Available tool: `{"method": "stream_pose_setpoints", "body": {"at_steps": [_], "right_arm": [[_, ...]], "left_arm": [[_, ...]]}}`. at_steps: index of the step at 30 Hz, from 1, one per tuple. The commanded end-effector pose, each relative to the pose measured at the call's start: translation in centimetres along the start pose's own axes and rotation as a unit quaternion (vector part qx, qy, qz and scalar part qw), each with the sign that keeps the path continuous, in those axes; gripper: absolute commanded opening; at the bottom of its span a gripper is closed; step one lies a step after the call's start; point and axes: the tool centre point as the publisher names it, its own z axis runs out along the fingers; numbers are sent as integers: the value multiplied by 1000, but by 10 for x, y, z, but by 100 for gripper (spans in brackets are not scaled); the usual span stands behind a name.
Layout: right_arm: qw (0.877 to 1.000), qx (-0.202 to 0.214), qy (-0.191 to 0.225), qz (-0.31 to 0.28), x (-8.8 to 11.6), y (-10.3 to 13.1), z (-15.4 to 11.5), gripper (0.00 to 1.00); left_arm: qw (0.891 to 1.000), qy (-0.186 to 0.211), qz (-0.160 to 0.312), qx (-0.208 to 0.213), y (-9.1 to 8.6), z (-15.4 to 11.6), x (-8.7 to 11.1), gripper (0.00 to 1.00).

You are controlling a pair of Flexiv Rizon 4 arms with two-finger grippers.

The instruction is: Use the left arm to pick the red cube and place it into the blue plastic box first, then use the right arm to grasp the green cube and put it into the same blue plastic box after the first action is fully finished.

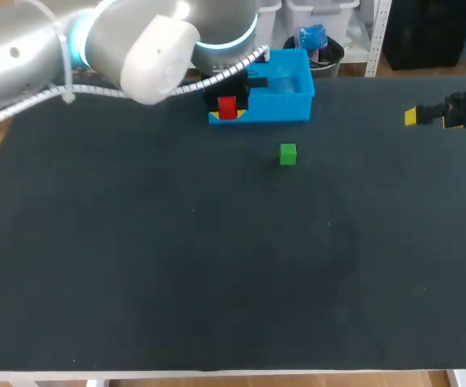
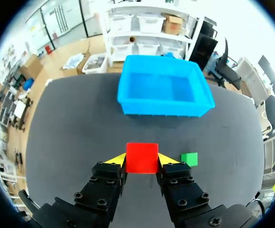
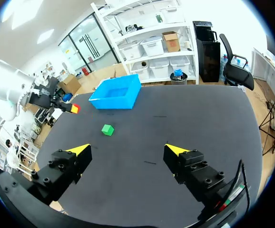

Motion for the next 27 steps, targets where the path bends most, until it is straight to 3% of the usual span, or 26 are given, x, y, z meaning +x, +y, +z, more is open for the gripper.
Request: {"method": "stream_pose_setpoints", "body": {"at_steps": [1,8,13,27], "right_arm": [[1000,1,0,0,0,0,0,100],[1000,1,0,0,0,0,0,100],[1000,1,0,0,0,0,0,100],[1000,1,0,0,0,0,0,100]], "left_arm": [[1000,-5,9,19,12,-12,1,0],[996,-30,60,61,22,-13,-18,0],[985,-60,114,116,31,-15,-37,0],[972,-77,168,145,49,-8,-68,0]]}}
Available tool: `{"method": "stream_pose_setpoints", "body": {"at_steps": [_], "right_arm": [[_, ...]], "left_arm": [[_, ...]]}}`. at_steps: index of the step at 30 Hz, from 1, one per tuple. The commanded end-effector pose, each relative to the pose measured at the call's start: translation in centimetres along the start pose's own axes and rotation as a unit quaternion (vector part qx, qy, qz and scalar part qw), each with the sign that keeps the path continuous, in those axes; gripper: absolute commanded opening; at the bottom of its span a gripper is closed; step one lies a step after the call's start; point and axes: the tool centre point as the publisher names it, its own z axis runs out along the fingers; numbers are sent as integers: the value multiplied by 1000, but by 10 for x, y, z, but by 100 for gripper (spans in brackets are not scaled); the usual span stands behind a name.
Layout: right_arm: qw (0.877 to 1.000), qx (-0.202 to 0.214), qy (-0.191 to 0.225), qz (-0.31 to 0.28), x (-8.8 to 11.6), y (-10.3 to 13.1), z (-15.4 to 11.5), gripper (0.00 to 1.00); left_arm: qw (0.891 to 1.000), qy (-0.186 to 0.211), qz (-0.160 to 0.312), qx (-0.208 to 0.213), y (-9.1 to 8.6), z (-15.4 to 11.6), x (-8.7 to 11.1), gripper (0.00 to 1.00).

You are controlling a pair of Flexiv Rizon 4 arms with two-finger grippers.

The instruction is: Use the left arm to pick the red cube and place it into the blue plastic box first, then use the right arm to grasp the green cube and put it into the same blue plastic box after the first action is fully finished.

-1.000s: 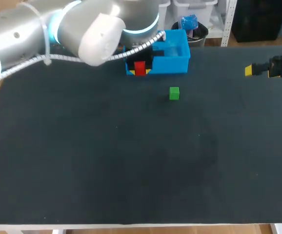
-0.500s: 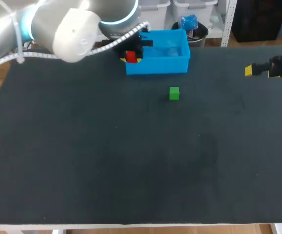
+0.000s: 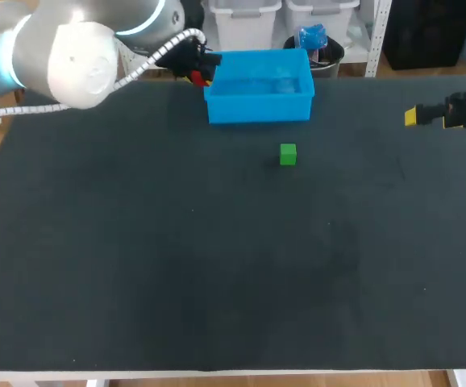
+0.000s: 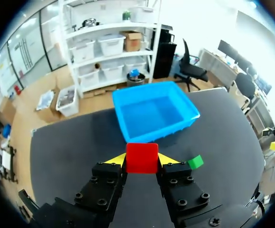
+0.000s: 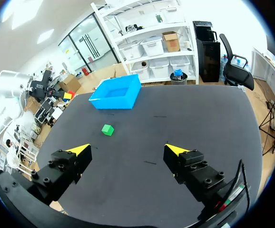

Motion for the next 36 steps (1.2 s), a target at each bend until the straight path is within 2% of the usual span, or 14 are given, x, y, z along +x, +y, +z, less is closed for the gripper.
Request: {"method": "stream_pose_setpoints", "body": {"at_steps": [1,12,25,31,36], "right_arm": [[1000,1,0,0,0,0,0,100],[1000,1,0,0,0,0,0,100],[1000,1,0,0,0,0,0,100],[1000,1,0,0,0,0,0,100],[1000,1,0,0,0,0,0,100]], "left_arm": [[999,0,8,31,5,5,-5,0],[998,0,42,45,7,27,-19,0],[996,-12,67,61,-1,77,-75,0],[996,-16,67,62,1,96,-98,0],[996,-19,66,63,5,106,-110,0]]}}
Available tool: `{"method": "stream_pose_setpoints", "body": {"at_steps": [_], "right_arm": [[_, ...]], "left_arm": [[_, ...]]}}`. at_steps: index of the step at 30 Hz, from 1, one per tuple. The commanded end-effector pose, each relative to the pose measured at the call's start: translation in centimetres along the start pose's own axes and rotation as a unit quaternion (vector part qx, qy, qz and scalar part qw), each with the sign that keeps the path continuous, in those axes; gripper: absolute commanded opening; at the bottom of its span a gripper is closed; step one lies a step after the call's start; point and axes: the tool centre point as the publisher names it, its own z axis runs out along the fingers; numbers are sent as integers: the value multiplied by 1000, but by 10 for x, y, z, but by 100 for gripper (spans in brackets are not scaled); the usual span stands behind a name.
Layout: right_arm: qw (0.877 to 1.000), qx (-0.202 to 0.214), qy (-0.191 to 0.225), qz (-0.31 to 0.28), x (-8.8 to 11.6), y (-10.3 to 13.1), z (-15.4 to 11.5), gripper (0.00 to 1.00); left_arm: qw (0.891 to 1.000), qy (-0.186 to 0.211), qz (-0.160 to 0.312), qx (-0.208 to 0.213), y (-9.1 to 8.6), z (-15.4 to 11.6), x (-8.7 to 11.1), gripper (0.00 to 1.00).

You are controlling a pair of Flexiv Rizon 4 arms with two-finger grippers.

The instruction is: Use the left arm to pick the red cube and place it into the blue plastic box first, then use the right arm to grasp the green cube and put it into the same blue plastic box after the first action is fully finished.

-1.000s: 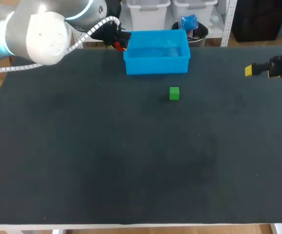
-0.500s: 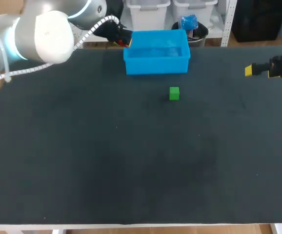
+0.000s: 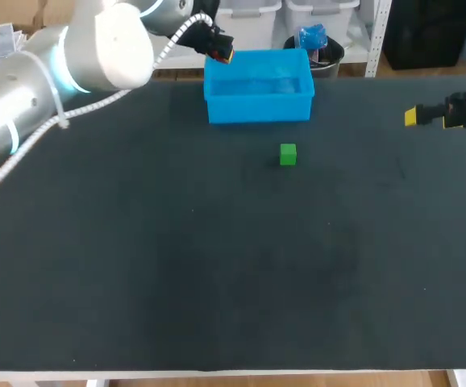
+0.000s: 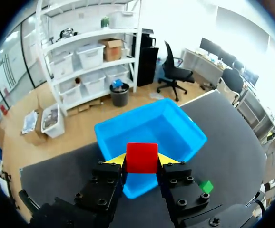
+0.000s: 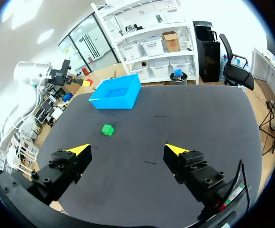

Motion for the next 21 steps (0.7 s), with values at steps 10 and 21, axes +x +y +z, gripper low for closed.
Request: {"method": "stream_pose_setpoints", "body": {"at_steps": [10,21], "right_arm": [[1000,1,0,0,0,0,0,100],[1000,1,0,0,0,0,0,100]], "left_arm": [[1000,19,0,16,10,46,-31,0],[999,49,-8,16,7,73,-21,0]]}}
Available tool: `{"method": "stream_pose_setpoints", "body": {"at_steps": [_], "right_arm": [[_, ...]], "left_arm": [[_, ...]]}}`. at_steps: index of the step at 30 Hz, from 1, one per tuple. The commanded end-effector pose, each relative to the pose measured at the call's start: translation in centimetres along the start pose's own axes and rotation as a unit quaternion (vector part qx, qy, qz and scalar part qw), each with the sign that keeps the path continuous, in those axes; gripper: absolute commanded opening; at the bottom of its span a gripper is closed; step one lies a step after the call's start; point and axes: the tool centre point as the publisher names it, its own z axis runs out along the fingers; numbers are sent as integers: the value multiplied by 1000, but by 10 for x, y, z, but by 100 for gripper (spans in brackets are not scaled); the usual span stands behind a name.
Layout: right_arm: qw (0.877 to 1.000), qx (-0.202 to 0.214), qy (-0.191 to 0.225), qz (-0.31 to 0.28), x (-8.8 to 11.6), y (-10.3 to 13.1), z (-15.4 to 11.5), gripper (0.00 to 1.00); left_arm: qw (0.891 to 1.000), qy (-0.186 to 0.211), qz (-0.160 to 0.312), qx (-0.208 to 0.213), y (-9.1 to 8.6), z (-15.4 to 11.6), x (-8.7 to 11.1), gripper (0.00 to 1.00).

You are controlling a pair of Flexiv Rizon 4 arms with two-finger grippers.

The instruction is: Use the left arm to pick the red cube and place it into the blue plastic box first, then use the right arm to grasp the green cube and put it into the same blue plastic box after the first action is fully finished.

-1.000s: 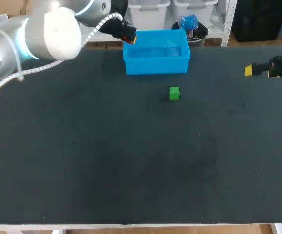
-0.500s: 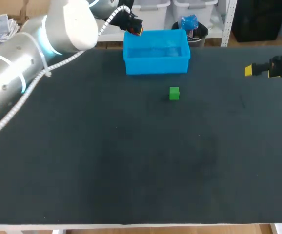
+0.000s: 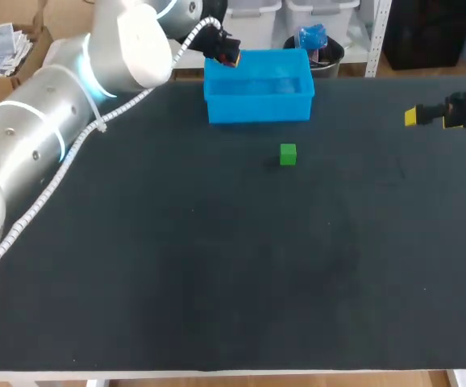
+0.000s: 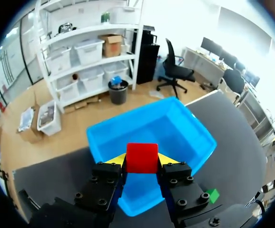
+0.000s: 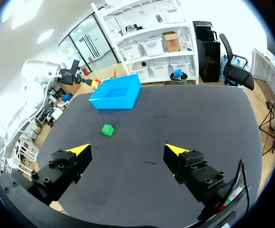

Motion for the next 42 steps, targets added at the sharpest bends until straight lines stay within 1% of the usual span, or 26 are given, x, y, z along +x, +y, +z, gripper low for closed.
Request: {"method": "stream_pose_setpoints", "body": {"at_steps": [1,9,10,14,15,16,23,29,33,36,39,42], "right_arm": [[1000,1,0,0,0,0,0,100],[1000,1,0,0,0,0,0,100],[1000,1,0,0,0,0,0,100],[1000,1,0,0,0,0,0,100],[1000,1,0,0,0,0,0,100],[1000,1,0,0,0,0,0,100],[1000,1,0,0,0,0,0,100],[1000,1,0,0,0,0,0,100],[1000,1,0,0,0,0,0,100],[1000,1,0,0,0,0,0,100],[1000,1,0,0,0,0,0,100],[1000,1,0,0,0,0,0,100]], "left_arm": [[999,41,2,6,4,37,-21,0],[999,53,3,6,-2,43,-20,0],[999,53,3,6,-2,44,-20,12],[998,59,5,3,-3,44,-20,86],[998,60,6,3,-3,44,-19,95],[998,60,6,3,-3,43,-19,100],[998,58,11,0,-5,34,-20,100],[999,39,25,3,-11,9,-26,100],[999,27,29,1,-11,-9,-26,100],[999,18,31,-2,-9,-29,-21,100],[999,3,35,-5,-5,-51,-14,100],[999,-25,46,2,0,-77,-3,100]]}}
